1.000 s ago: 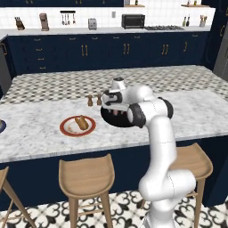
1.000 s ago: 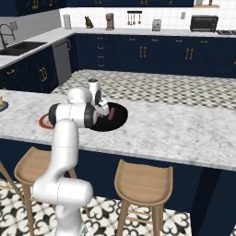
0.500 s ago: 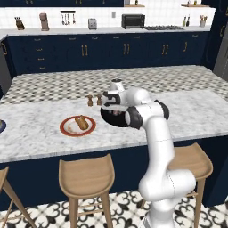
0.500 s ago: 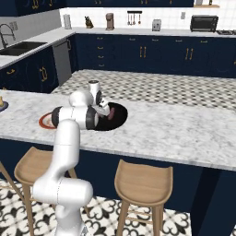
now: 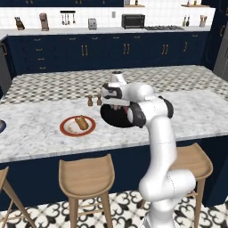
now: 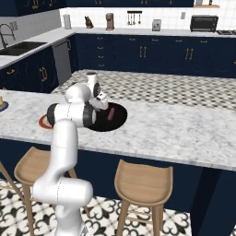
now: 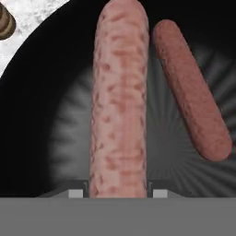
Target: Place one bun and one sausage from the bowl on each plate.
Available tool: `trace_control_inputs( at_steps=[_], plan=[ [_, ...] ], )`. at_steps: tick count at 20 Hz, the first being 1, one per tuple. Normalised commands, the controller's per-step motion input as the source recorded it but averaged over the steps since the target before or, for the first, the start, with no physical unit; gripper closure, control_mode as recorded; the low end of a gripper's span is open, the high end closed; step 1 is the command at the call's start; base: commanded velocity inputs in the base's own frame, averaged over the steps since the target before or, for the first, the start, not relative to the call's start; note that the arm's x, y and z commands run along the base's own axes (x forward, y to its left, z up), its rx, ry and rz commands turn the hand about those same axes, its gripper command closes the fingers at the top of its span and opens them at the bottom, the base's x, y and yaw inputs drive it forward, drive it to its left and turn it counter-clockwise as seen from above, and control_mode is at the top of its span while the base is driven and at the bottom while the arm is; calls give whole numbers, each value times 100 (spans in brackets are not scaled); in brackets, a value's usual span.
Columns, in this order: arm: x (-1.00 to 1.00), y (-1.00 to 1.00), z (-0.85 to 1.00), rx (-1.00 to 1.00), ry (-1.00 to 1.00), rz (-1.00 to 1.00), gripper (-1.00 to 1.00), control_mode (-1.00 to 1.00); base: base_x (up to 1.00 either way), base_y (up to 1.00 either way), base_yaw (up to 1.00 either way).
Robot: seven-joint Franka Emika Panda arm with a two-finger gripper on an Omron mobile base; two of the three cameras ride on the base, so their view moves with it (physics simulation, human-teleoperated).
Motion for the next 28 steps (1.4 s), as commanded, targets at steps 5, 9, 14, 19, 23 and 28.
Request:
trace_control_inputs(
  at_steps=[5,9,14,19,23,28],
  plan=[
    [-100,-1,93,0,-14,14,100,-100,0,0,0],
    [-100,-43,23,0,-1,5,100,-100,0,0,0],
    [-100,-45,5,0,-4,1,100,-100,0,0,0],
    [-100,-16,-10,0,-10,7,100,-100,0,0,0],
    [-50,22,0,0,-7,9,100,100,-50,49,11],
    [0,0,0,0,0,0,100,100,-61,100,19]
  ],
)
